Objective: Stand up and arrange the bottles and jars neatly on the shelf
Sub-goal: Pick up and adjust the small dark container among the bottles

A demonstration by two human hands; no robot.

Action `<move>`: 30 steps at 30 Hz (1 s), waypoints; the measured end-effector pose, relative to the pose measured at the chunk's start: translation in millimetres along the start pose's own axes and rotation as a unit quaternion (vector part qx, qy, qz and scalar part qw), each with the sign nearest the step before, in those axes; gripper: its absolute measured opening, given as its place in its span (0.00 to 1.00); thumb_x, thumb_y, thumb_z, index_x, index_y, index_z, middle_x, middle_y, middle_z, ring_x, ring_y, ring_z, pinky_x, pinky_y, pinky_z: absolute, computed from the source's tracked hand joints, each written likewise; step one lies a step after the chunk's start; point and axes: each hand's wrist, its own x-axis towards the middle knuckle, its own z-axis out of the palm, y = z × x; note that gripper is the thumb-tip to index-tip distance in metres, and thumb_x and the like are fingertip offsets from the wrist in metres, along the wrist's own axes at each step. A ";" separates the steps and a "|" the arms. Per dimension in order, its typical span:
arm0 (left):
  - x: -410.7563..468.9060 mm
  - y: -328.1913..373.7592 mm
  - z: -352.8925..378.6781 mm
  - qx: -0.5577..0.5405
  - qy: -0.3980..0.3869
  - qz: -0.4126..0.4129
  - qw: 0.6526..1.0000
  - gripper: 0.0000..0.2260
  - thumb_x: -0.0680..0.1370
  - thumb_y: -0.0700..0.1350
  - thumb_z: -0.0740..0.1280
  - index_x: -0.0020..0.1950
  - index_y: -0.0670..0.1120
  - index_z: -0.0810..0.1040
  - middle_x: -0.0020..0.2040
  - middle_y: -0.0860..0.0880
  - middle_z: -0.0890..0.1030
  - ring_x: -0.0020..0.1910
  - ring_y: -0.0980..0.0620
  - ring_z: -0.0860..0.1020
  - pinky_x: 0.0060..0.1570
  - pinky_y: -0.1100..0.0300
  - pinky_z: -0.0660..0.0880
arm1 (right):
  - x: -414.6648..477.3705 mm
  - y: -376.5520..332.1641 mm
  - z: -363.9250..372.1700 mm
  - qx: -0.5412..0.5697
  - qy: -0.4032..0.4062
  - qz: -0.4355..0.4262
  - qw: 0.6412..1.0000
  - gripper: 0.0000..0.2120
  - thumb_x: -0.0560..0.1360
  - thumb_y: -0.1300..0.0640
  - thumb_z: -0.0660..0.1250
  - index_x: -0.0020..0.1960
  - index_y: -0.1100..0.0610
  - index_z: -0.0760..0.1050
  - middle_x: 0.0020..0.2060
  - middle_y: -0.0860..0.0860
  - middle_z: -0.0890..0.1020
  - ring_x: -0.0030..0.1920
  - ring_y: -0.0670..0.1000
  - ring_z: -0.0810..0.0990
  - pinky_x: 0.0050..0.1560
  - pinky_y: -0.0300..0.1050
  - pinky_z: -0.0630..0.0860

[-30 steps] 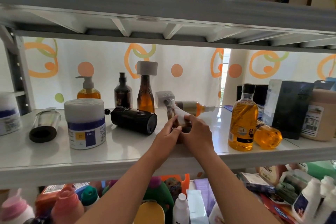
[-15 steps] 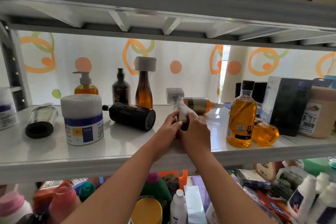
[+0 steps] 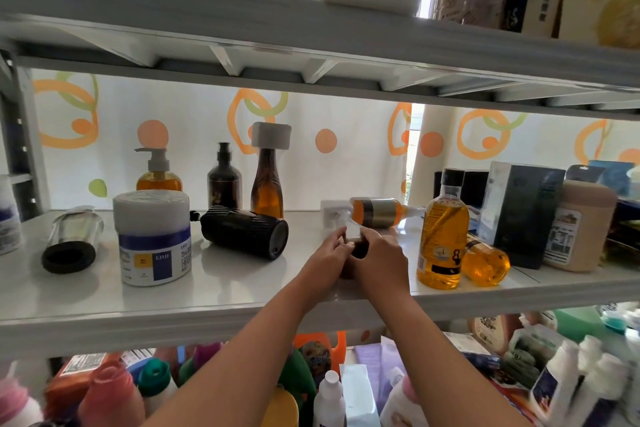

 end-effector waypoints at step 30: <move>-35.2 -9.7 14.4 0.176 0.040 0.050 0.982 0.24 0.80 0.51 0.53 0.76 0.55 0.54 0.72 0.43 0.69 0.68 0.45 0.69 0.64 0.56 0.65 | -49.6 -3.4 -19.8 -0.051 0.005 0.011 0.999 0.32 0.74 0.51 0.66 0.74 0.52 0.56 0.65 0.59 0.68 0.61 0.58 0.75 0.57 0.45 0.74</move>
